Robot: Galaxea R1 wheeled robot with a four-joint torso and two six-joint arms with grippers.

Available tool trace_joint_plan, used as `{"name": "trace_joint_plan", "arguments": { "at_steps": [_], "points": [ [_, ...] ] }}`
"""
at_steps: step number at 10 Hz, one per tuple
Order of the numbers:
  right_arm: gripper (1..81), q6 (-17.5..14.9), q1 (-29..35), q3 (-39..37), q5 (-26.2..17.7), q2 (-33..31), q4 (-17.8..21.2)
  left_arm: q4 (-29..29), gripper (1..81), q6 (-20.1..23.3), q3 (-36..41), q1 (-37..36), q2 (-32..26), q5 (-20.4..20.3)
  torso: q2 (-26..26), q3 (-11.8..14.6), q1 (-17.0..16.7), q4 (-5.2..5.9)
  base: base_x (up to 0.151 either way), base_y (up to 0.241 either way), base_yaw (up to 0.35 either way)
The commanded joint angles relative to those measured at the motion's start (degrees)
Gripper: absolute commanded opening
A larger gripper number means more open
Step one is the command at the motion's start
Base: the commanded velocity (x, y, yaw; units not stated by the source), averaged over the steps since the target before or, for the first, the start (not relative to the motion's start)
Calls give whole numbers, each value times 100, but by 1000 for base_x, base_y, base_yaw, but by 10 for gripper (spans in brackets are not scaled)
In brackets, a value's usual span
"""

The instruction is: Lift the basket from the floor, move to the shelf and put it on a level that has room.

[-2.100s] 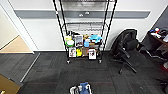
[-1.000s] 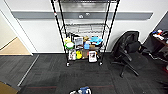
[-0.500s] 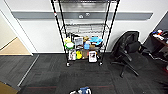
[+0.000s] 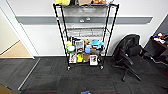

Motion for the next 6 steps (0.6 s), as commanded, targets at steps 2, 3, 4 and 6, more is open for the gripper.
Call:
{"name": "trace_joint_plan", "arguments": {
  "at_steps": [2,3,4,6],
  "points": [
    [811,67,380,-2,-205,-33,10,-226,811,-18,-230,-252,-24,236,-721,0,463,692,0,0,0],
    [811,111,389,-2,-205,-33,10,-235,811,-18,-256,-279,11,236,-912,0,581,323,0,0,0],
    [811,190,398,-20,-205,-33,1,-253,811,-18,-282,-296,46,236,-1106,0,704,508,0,0,0],
    [811,261,432,-46,-205,-33,10,-253,811,-54,-344,-375,81,236,-1371,-404,875,697,0,0,0]
  ]
}}
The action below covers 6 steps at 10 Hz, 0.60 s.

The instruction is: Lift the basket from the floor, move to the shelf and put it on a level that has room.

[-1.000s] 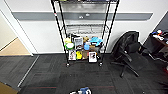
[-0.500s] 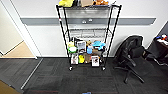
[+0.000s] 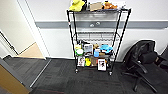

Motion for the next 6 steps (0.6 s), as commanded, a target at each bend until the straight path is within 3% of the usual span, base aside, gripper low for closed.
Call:
{"name": "trace_joint_plan", "arguments": {
  "at_steps": [1,6],
  "points": [
    [811,132,445,32,-201,-33,10,-27,811,-47,-31,-404,-139,217,-560,-437,362,0,0,0,0],
    [811,150,708,6,-289,2,19,-89,811,-285,-284,-554,27,252,-1473,-1267,938,2,0,0,0]
  ]
}}
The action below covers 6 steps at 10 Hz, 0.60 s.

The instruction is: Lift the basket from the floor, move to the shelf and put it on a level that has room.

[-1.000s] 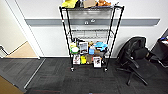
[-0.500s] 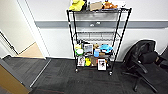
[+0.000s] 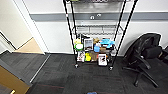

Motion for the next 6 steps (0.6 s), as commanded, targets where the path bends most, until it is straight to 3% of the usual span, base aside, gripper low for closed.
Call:
{"name": "trace_joint_plan", "arguments": {
  "at_steps": [1,6],
  "points": [
    [811,39,501,26,-265,-6,16,-42,811,-23,-375,-306,114,258,-553,-514,358,0,0,0,0],
    [811,39,536,-62,-265,-14,16,-42,811,-23,-754,-359,387,399,-1528,-1342,981,0,0,0,0]
  ]
}}
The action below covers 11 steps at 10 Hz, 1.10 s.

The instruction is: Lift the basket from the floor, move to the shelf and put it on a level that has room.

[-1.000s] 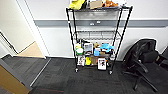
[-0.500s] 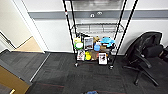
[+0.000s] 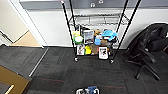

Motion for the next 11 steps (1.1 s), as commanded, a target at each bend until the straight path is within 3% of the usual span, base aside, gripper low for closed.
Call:
{"name": "trace_joint_plan", "arguments": {
  "at_steps": [1,4,9,10,11],
  "points": [
    [811,18,330,21,-214,-10,19,-3,811,-1,-171,-226,6,305,-551,19,354,0,0,0,0],
    [811,18,303,13,-214,-36,18,24,811,-10,-224,-314,111,305,-1043,-168,671,0,0,0,0],
    [811,27,189,13,-214,-27,28,-11,811,-1,-382,-279,235,533,-2027,-177,1289,0,0,0,0],
    [811,27,180,13,-205,-27,19,6,811,-10,-382,-279,235,533,-2223,-317,1414,0,0,0,0],
    [811,27,171,13,-214,-36,28,50,811,-10,-382,-279,226,533,-2411,-617,1532,0,0,0,0]
  ]
}}
